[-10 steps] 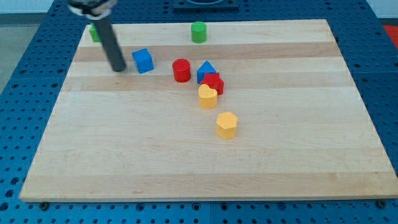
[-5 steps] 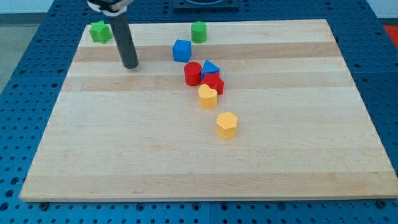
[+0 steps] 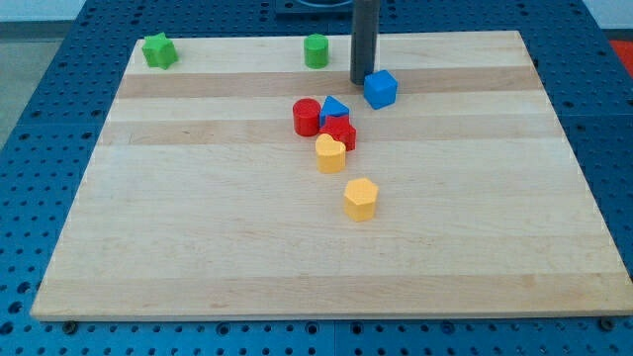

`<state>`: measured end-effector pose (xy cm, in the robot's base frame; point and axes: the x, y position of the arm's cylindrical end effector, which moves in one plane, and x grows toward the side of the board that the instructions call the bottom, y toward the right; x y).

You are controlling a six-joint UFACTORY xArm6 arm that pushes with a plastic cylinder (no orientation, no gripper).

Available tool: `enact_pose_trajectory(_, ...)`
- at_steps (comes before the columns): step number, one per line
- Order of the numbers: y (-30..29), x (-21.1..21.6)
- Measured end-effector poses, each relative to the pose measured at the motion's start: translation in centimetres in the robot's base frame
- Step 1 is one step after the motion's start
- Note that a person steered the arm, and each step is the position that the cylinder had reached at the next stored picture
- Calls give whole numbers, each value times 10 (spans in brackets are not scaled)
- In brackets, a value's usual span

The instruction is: Move the blue cube towards right of green circle

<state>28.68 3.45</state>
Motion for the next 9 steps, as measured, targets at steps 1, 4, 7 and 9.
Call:
enact_pose_trajectory(1, -44, 7)
enact_pose_trajectory(4, 63, 37)
enact_pose_trajectory(7, 103, 22)
enact_pose_trajectory(9, 131, 38)
